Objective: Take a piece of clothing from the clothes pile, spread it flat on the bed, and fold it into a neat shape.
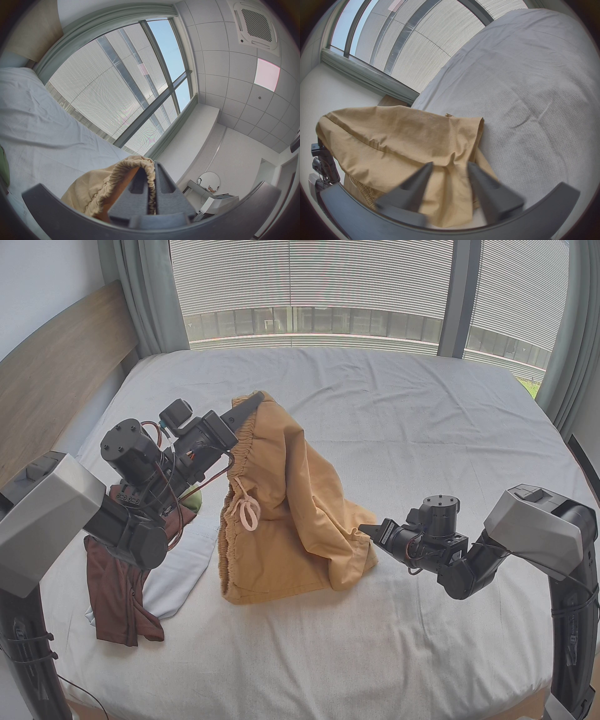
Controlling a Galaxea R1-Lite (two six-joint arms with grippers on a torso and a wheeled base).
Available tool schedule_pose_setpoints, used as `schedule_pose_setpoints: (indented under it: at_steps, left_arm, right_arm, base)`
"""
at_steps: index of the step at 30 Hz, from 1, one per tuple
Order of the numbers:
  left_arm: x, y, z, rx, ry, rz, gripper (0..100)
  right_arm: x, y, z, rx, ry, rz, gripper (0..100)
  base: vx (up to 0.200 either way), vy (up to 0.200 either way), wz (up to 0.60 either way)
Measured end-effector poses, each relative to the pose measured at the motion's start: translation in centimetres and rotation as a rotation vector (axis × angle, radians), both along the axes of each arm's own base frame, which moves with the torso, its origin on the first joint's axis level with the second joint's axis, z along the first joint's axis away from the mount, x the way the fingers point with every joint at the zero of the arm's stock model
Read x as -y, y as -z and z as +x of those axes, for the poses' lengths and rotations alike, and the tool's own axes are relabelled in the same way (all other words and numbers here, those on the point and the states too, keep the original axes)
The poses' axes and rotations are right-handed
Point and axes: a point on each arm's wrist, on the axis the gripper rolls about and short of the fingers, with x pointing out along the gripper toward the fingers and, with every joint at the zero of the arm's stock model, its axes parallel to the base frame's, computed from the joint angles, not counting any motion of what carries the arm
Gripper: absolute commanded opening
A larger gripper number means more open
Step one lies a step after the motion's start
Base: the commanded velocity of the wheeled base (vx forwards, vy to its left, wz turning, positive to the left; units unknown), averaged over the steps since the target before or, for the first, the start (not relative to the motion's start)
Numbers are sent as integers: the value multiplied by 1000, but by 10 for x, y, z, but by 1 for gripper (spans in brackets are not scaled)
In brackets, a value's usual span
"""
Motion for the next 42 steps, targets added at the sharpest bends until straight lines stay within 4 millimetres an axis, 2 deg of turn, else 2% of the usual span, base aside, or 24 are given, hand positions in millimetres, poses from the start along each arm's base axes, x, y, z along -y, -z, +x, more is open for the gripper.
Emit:
schedule_pose_setpoints:
  at_steps: [18, 27, 42]
  left_arm:
    - [-2, 8, 6, -14, -9, 5, 0]
    - [-8, 9, 9, -16, -24, 5, 0]
    - [-15, 16, 18, -22, -46, 7, 0]
  right_arm:
    - [-11, 16, 6, 27, -20, 9, 100]
    - [-19, 10, 0, 59, -40, 22, 100]
    - [-20, -3, -1, 92, -46, 36, 100]
  base:
    - [0, 0, 0]
    - [0, 0, 0]
    - [0, 0, 0]
